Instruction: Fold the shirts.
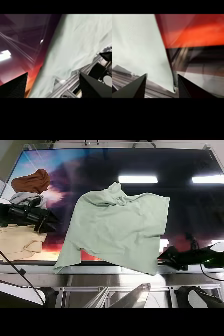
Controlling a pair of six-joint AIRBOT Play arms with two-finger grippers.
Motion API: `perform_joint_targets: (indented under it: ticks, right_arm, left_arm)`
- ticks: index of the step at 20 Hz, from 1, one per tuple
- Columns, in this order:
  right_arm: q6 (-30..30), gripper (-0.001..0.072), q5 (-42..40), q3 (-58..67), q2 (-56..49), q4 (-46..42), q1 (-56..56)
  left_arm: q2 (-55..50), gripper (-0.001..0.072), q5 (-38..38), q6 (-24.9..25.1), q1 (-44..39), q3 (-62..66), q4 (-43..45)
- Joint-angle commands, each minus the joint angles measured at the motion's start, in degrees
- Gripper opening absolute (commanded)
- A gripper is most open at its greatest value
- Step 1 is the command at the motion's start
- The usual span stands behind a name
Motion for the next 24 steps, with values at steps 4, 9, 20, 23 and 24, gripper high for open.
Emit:
perform_joint_targets:
  ticks: [4,9,20,23,24]
  right_arm:
    - [-1.86,0.0442,-8.63,-3.04,-8.13,8.44,11.32]
    - [-18.14,0.0018,-7.5,-2.58,-14.29,25.62,16.13]
    - [-17.92,0.0018,-3.87,3.72,-8.37,25.38,16.06]
    - [-17.92,0.0017,7.69,9.66,-3.93,25.4,11.89]
    - [-17.86,0.0017,13.2,13.31,-0.98,25.68,8.85]
  left_arm:
    - [0.13,0.0716,0.39,0.76,0.15,-1.97,0.7]
    - [0.15,0.07,0.72,-1.49,-0.13,-2.43,7.93]
    - [0.57,0.0017,-0.76,8.37,-11.39,-14.34,-5.46]
    - [7.04,0.0017,-6.82,10.64,-9.77,-13.88,-15.47]
    - [10.49,0.0017,-9.88,10.93,-8.52,-13.07,-20.61]
